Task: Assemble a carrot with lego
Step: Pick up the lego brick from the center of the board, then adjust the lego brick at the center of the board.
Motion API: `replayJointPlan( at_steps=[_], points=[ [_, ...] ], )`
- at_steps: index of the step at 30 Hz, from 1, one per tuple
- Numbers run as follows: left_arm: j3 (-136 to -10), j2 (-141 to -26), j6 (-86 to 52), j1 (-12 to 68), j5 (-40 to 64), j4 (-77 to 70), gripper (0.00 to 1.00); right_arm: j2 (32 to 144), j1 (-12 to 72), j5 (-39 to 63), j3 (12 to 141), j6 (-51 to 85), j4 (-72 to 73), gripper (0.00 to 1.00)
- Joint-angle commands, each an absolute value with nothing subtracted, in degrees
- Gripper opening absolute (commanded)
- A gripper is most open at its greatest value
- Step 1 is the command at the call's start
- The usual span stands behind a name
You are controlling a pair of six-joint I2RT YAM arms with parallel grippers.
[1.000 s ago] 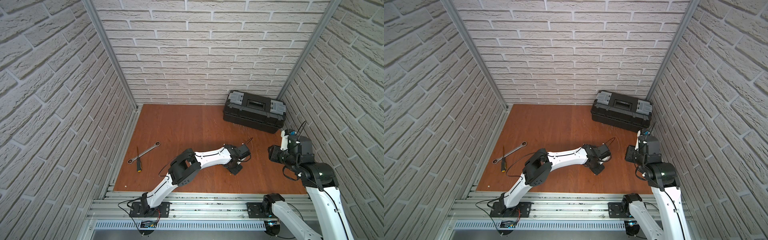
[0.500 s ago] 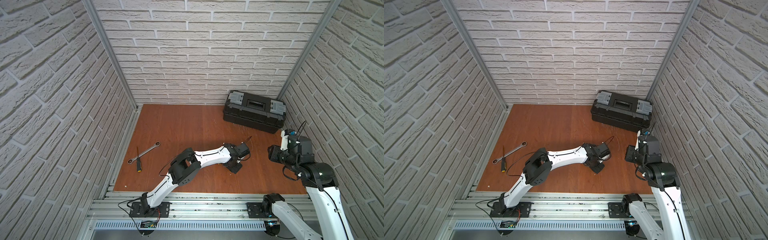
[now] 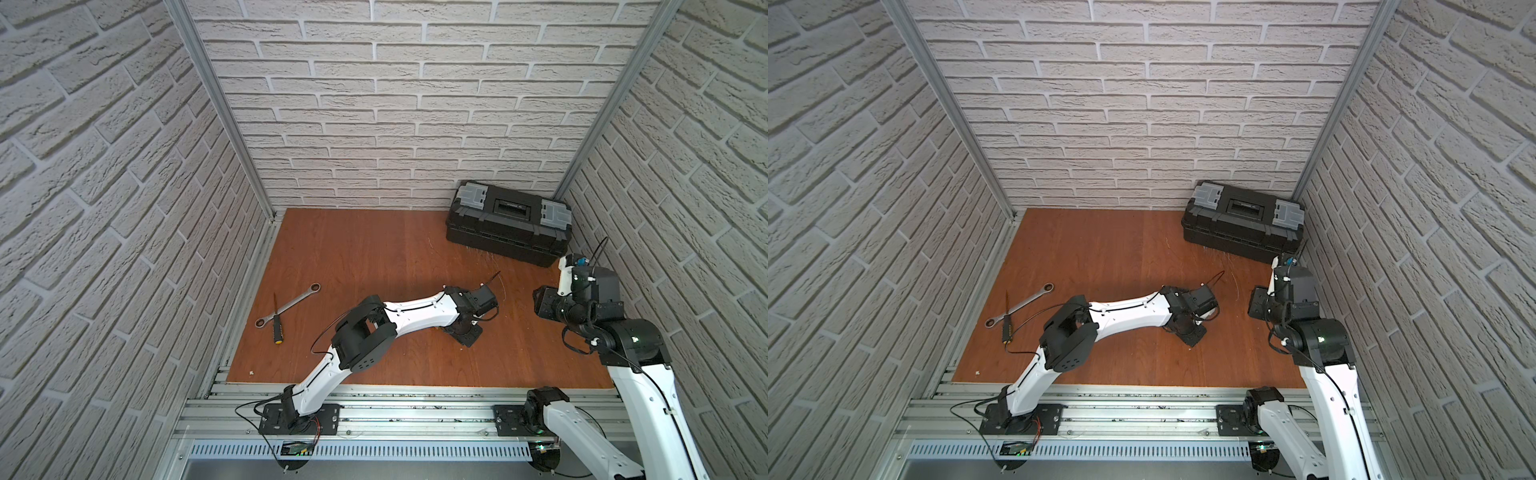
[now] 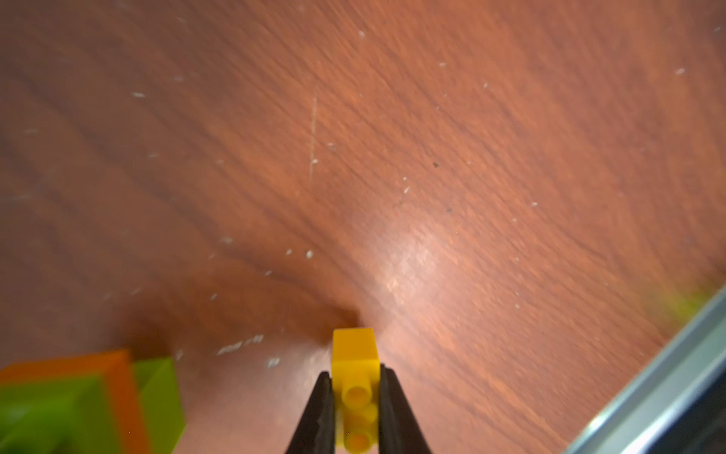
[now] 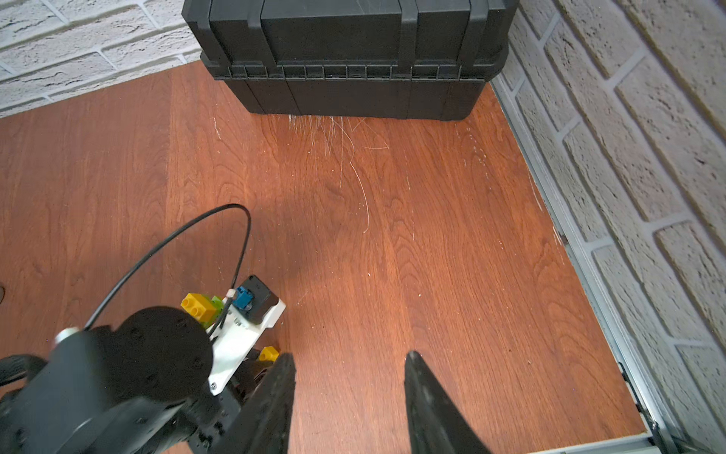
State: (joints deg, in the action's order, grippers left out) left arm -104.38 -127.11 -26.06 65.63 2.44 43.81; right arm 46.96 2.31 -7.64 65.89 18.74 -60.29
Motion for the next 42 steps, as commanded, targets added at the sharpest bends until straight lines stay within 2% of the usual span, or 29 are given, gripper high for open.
replayJointPlan(
  at_steps=[1, 4, 12, 15, 20, 24, 29, 37, 42],
  points=[
    [-102.35, -117.56, -28.92, 65.22, -0.66, 41.64, 0.00, 50.83, 1.67, -5.47, 65.70, 15.82, -54.56, 0.48],
    [-98.31, -110.14, -31.34, 65.26, -4.25, 41.03, 0.00, 56.45, 1.09, -1.57, 67.76, 13.90, -53.13, 0.48],
    [-83.91, -88.24, -40.05, 65.01, -15.76, 42.99, 0.00, 77.92, 0.42, 25.04, 75.08, 18.08, -44.74, 0.48],
    [-80.29, -82.85, -44.74, 64.19, -17.92, 44.98, 0.00, 87.02, 2.14, 29.48, 80.31, 18.64, -45.05, 0.48],
    [-74.04, -77.08, -51.71, 63.11, -19.34, 43.21, 0.00, 96.57, 7.85, 29.79, 85.92, 15.94, -48.01, 0.48],
    [-69.91, -74.22, -56.35, 62.49, -20.05, 40.65, 0.00, 101.23, 10.18, 32.42, 84.41, 16.74, -46.50, 0.48],
    [-68.90, -74.58, -59.28, 62.39, -20.48, 41.11, 0.00, 106.54, 14.69, 31.11, 84.52, 14.17, -48.48, 0.48],
    [-69.12, -75.84, -60.93, 62.36, -20.15, 40.20, 0.00, 109.38, 16.53, 29.03, 80.45, 16.35, -46.56, 0.48],
    [-68.63, -75.92, -61.87, 62.36, -20.39, 39.75, 0.00, 109.63, 16.88, 25.63, 78.64, 18.20, -46.16, 0.43]
  ],
)
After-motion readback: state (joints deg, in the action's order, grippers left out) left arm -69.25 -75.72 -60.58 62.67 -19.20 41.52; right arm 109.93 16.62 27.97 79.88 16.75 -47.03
